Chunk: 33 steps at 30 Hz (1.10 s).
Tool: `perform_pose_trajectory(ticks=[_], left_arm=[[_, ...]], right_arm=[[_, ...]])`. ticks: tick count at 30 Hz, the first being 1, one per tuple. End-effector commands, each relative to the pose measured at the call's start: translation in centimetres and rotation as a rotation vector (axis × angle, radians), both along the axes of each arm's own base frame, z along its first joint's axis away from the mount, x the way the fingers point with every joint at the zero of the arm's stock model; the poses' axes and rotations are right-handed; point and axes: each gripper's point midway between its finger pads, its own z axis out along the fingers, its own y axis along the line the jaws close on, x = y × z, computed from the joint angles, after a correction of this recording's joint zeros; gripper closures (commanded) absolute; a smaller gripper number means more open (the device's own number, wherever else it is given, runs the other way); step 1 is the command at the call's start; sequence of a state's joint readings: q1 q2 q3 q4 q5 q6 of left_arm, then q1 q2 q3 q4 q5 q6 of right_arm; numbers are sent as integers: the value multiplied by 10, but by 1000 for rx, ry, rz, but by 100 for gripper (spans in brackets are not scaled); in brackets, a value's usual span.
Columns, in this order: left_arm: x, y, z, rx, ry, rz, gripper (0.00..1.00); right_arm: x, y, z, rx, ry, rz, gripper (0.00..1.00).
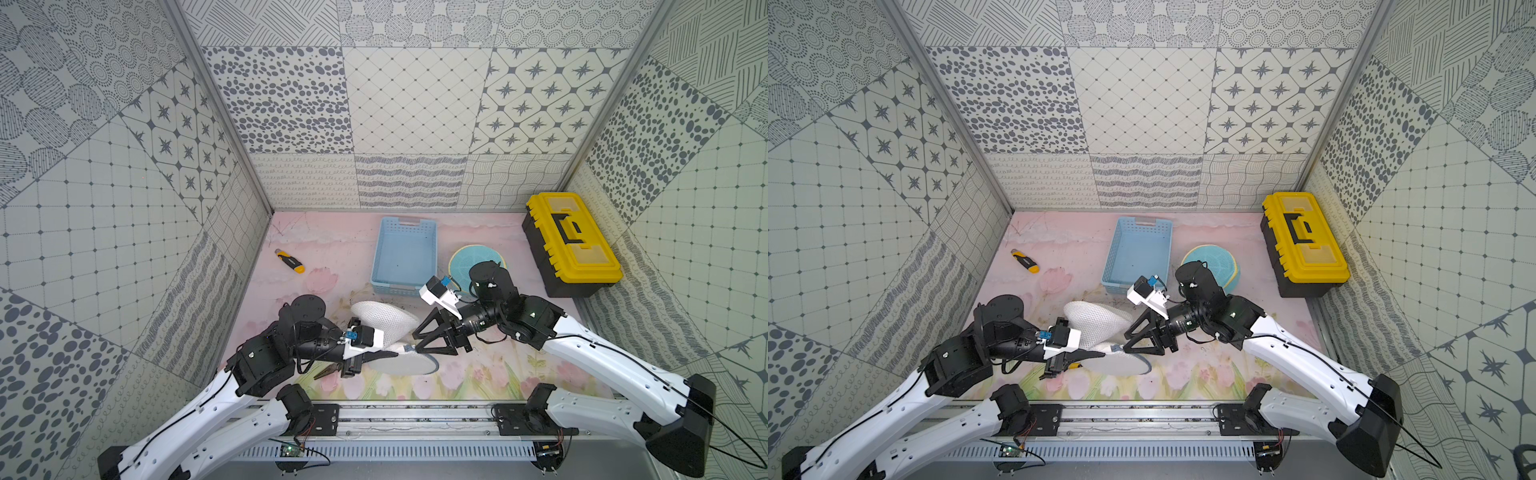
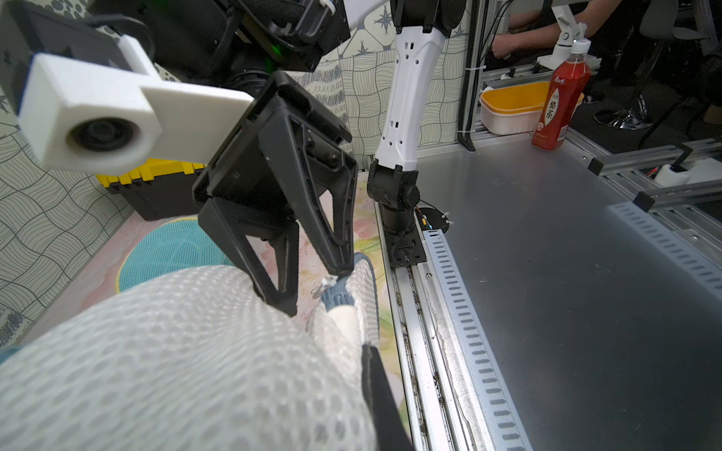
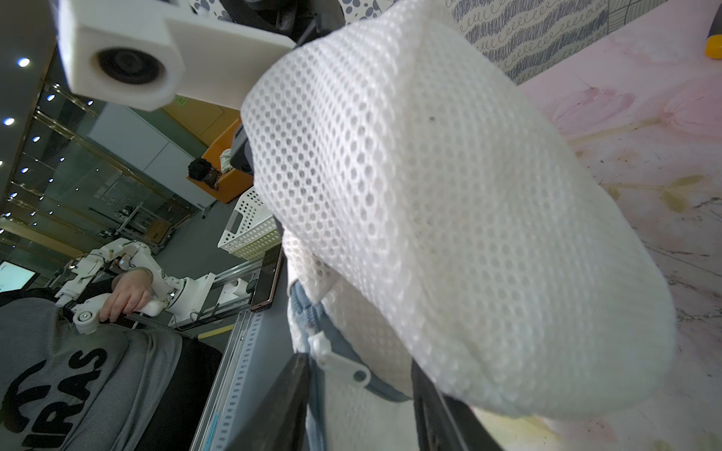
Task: Turn the laundry bag inside out
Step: Zip the zipper on the laundry bag.
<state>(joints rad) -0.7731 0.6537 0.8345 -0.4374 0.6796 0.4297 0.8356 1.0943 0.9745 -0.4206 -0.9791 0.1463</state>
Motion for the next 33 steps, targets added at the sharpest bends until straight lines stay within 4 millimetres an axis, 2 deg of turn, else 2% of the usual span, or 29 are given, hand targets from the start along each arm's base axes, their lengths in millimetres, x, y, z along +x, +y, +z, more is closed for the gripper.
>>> perform_pose_trajectory(ticks=[1, 8, 22, 28, 33], left_arm=[[-2, 0, 10, -37, -20, -21, 100], [0, 0, 11, -40, -19, -9, 100], [4, 2, 2, -1, -5, 16, 100], [11, 0, 1, -2, 9, 47, 100], [30, -4, 0, 3, 97, 145, 100]], right_arm=[[-5, 1, 18, 58, -49, 27, 54], [-3, 3, 18, 57, -53, 19, 68], [13, 0, 22, 42, -99, -102, 100], [27, 1, 17, 15, -95, -174, 100], [50, 1, 10, -33, -88, -304, 100]])
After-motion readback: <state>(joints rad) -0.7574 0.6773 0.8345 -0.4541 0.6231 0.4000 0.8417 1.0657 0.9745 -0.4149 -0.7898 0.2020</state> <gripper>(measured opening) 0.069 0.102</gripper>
